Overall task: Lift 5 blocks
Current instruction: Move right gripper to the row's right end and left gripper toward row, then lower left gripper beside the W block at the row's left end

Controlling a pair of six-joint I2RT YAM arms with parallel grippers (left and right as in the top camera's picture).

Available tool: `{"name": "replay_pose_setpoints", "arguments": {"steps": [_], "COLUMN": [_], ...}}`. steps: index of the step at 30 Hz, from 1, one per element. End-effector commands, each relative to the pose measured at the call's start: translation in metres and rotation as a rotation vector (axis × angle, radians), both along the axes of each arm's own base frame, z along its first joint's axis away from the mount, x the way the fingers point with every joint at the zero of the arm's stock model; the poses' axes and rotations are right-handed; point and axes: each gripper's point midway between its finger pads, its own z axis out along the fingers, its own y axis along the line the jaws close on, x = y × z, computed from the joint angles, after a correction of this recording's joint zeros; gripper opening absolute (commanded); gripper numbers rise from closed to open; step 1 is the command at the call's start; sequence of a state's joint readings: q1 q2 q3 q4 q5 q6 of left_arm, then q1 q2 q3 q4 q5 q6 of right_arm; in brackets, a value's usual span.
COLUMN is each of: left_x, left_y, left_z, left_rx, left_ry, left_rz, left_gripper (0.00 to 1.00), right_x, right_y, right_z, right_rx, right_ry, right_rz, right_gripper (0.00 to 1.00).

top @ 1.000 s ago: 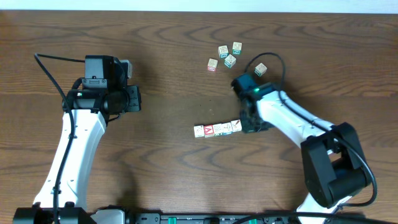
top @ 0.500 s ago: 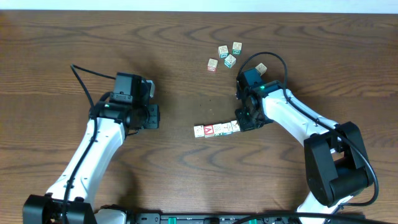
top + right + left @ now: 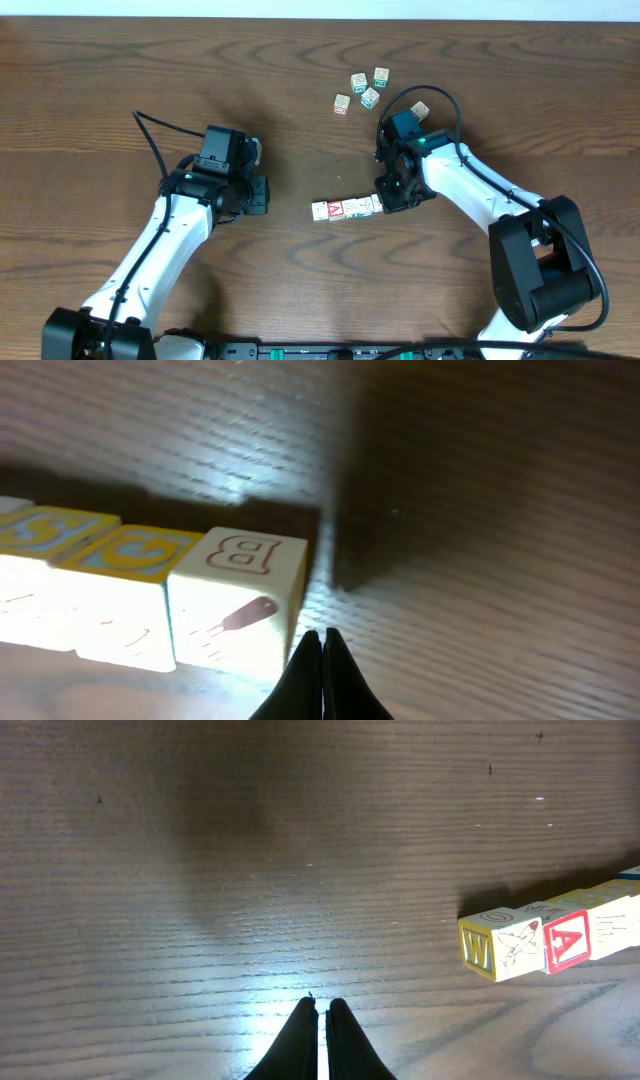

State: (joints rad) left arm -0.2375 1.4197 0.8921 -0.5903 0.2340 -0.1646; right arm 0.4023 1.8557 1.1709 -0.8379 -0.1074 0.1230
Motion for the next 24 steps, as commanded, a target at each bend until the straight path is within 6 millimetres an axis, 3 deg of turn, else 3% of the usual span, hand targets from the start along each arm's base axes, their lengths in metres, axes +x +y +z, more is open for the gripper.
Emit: {"name": "replay_pose_setpoints", "arguments": {"steps": [1,16,21,24], "left_x": [-0.004,-0.004,-0.012,-0.016], "left_y": [-0.001,-0.001,-0.003,-0.009], "left_z": [-0.005,-0.006,-0.017,-0.028], "left_rx": [-0.003,-0.003,0.006,0.010], "left_ry": [0.019,0.023,0.051,0.074], "left_rz": [0.011,0.011,-0.007,-0.020], "left_gripper": [0.07,0.07,0.07,0.07], "right_x": [-0.003,-0.007,0.003,0.002], "right_y": [0.006,0.002,-0.014,-0.014], "right_z": [0.006,0.005,0.004,0.004], "right_rx": [0.042,0.024,-0.071,-0.069], "right_ry": [0.004,0.021,-0.027,-0.023], "right_rz": [0.013,0.007,-0.040,-0.051], "right_gripper": [0.01,0.01,0.01,0.01]}}
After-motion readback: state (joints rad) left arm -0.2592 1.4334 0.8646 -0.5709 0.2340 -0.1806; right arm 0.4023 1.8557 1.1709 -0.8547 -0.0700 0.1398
